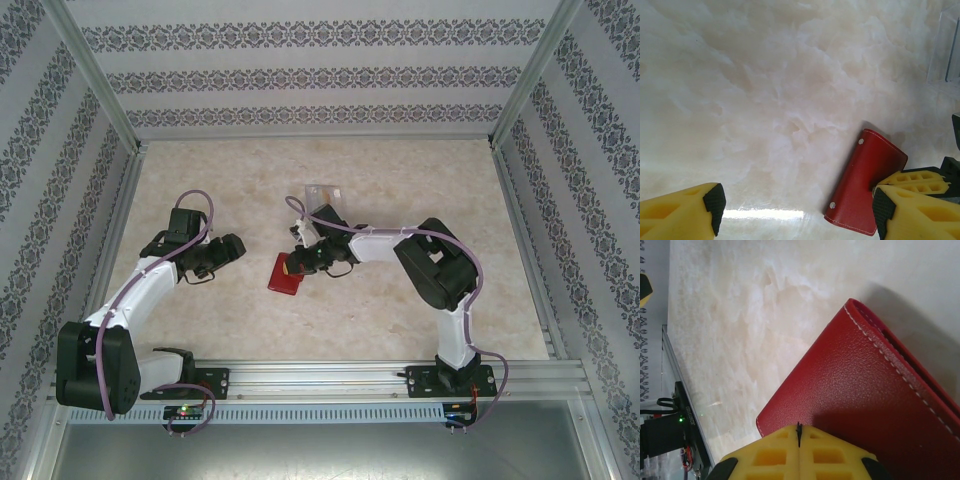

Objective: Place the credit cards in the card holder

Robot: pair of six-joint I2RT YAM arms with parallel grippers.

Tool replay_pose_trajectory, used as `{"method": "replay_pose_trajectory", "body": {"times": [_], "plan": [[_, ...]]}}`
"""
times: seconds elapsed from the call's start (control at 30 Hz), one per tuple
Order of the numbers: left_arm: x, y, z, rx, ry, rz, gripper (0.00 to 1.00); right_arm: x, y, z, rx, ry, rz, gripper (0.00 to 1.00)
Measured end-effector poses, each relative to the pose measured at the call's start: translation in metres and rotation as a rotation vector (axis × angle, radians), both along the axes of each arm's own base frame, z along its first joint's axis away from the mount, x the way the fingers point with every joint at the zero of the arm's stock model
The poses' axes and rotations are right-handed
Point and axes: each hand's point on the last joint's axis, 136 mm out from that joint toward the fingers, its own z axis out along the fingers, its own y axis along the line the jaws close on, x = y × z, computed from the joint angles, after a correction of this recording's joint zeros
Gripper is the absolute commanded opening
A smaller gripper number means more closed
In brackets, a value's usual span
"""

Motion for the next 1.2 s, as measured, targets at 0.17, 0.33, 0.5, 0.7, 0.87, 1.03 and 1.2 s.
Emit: {"method": "replay_pose_trajectory", "body": {"times": [0.17, 0.33, 0.5, 0.7, 0.87, 1.03, 1.2], "plan": [[-0.002, 0.012, 0.013, 0.071, -0.072, 0.027, 1.0, -0.002, -0.004, 0.015, -0.067, -0.06, -0.019, 0.34], [-0.005, 0.037, 0.054, 0.182, -0.252, 0.112, 1.0, 0.018, -0.017, 0.087, -0.069, -0.217, -0.082, 0.44], [-0.012, 0.064, 0.088, 0.315, -0.405, 0.198, 1.0, 0.041, -0.056, 0.216, 0.042, -0.543, -0.219, 0.98], [-0.013, 0.085, 0.09, 0.422, -0.505, 0.265, 1.0, 0.033, -0.153, 0.289, -0.008, -0.909, -0.47, 0.98], [-0.007, 0.097, 0.074, 0.514, -0.525, 0.281, 1.0, 0.046, -0.259, 0.245, -0.291, -0.953, -0.792, 0.98], [0.011, 0.094, 0.058, 0.655, -0.635, 0.161, 0.99, 0.037, -0.363, 0.169, -0.613, -1.008, -0.955, 0.98], [0.021, 0.082, -0.005, 0.73, -0.525, -0.052, 0.99, 0.022, -0.415, 0.085, -0.765, -0.907, -0.983, 0.98]]}}
